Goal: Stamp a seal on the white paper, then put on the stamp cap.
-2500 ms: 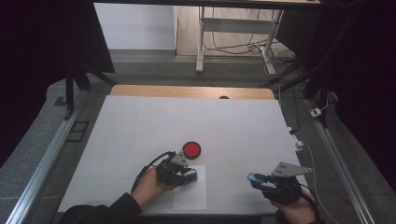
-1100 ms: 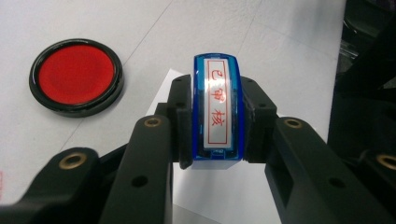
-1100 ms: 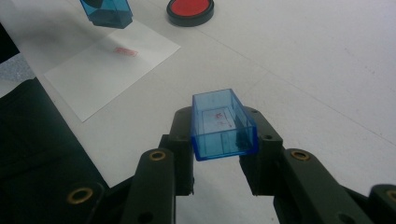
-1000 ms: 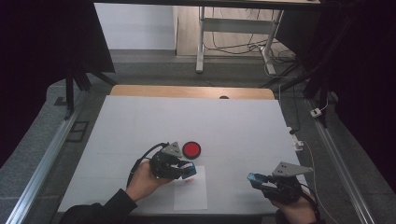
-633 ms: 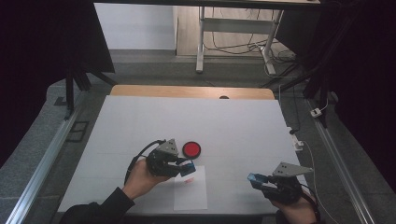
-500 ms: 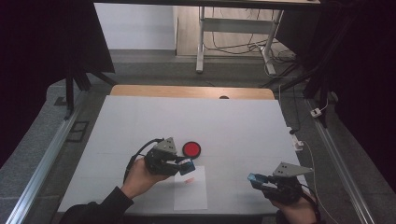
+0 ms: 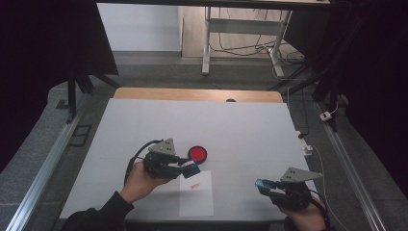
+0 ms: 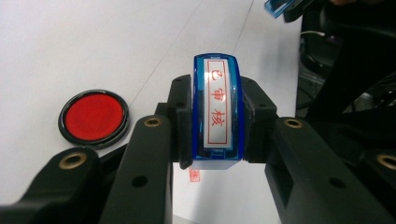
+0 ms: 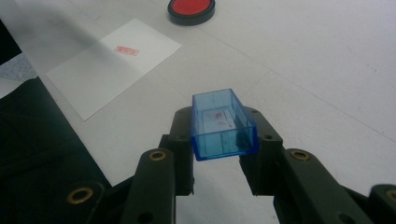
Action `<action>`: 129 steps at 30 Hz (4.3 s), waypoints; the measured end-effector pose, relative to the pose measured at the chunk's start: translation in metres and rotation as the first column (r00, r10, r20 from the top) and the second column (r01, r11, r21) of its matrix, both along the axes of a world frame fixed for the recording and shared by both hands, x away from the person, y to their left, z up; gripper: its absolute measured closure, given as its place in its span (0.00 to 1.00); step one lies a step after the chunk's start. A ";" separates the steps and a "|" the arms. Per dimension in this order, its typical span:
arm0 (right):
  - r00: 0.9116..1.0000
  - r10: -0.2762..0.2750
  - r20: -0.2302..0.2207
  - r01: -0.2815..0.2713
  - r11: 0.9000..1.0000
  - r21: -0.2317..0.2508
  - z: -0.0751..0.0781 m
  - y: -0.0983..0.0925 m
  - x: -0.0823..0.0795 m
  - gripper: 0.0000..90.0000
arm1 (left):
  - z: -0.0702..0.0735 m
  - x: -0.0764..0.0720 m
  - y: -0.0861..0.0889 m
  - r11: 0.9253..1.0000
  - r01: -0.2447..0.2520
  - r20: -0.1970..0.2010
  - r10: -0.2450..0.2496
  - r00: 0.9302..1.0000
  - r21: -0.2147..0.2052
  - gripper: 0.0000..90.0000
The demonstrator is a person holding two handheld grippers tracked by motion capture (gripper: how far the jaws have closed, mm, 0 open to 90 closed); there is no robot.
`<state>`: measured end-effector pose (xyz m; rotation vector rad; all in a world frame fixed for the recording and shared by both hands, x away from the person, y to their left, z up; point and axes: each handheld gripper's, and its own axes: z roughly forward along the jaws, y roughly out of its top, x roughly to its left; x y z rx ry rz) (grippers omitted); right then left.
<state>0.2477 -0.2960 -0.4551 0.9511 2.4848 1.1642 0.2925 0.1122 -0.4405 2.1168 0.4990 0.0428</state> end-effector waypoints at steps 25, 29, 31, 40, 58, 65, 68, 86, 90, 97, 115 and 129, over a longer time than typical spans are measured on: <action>1.000 0.011 -0.007 -0.011 1.000 0.007 0.000 0.000 0.001 0.76 | 0.004 -0.001 0.004 1.000 0.012 0.020 -0.012 1.000 -0.028 0.77; 1.000 0.009 -0.001 -0.009 1.000 0.011 0.001 0.000 0.000 0.76 | 0.004 -0.002 0.004 0.999 0.013 0.024 -0.012 1.000 -0.029 0.77; 1.000 0.011 0.000 -0.011 1.000 0.014 0.001 0.000 0.000 0.76 | 0.005 -0.002 0.004 0.999 0.013 0.026 -0.013 1.000 -0.030 0.77; 0.999 0.032 0.013 -0.033 0.999 0.044 0.005 0.005 -0.001 0.75 | 0.007 -0.003 0.005 0.999 0.017 0.032 -0.015 0.999 -0.041 0.77; 0.985 0.173 0.008 -0.173 0.979 0.108 0.010 0.034 0.005 0.75 | 0.011 -0.005 0.008 0.998 0.029 0.048 -0.027 0.999 -0.050 0.77; 0.972 0.237 -0.001 -0.236 0.967 0.099 0.009 0.053 0.008 0.76 | 0.012 -0.005 0.008 0.998 0.035 0.056 -0.032 0.998 -0.052 0.77; 0.965 0.261 -0.003 -0.260 0.961 0.098 0.009 0.061 0.010 0.76 | 0.012 -0.006 0.008 0.998 0.039 0.058 -0.036 0.998 -0.055 0.77; 0.928 0.373 0.009 -0.372 0.925 0.082 0.004 0.097 0.026 0.76 | 0.014 -0.006 0.008 0.997 0.053 0.079 -0.049 0.996 -0.052 0.77; 0.922 0.388 0.006 -0.387 0.918 0.086 0.002 0.103 0.031 0.76 | 0.014 -0.007 0.009 0.997 0.064 0.094 -0.059 0.994 -0.050 0.77; 0.908 0.418 0.004 -0.416 0.903 0.109 -0.002 0.113 0.040 0.76 | 0.015 -0.006 0.009 0.995 0.083 0.112 -0.078 0.991 -0.047 0.77; 0.839 0.544 0.009 -0.538 0.826 0.167 -0.011 0.141 0.057 0.76 | 0.014 -0.008 0.006 0.986 0.162 0.150 -0.154 0.977 -0.040 0.78; 0.806 0.591 0.026 -0.585 0.789 0.190 -0.016 0.159 0.061 0.76 | 0.013 -0.009 0.001 0.978 0.207 0.162 -0.201 0.966 -0.022 0.78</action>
